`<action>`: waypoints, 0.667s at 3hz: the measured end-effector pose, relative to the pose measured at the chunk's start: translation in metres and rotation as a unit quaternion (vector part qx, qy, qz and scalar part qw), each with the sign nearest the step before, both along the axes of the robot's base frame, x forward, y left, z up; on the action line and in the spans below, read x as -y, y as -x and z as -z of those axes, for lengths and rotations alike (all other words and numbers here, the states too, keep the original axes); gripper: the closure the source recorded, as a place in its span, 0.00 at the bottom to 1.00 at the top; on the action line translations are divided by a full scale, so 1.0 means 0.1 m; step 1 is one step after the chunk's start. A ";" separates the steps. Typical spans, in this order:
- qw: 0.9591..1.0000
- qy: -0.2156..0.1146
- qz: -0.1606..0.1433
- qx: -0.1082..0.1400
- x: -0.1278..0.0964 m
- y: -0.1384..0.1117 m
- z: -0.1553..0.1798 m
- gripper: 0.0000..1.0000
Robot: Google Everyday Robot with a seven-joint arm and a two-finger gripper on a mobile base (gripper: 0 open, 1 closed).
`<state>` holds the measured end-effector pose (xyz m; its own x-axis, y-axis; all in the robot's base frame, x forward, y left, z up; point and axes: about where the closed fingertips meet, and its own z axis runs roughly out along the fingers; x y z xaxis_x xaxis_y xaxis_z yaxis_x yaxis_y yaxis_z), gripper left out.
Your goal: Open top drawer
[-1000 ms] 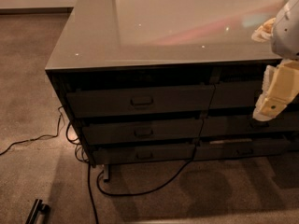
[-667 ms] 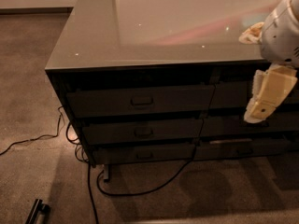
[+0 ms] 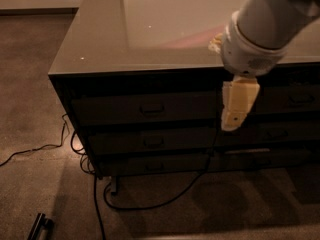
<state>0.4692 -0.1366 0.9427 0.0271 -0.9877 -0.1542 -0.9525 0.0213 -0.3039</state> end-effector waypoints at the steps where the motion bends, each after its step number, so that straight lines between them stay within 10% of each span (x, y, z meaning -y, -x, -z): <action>1: 1.000 0.020 0.002 0.000 -0.10 -0.37 0.08 0.00; 2: 1.000 0.016 0.003 0.003 -0.17 -0.31 0.05 0.00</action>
Offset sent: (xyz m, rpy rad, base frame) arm 0.0291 0.0068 -0.0072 -0.0345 0.0024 -0.0064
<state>0.5002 -0.1197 0.9381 0.0214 -0.9923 -0.1219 -0.9505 0.0176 -0.3102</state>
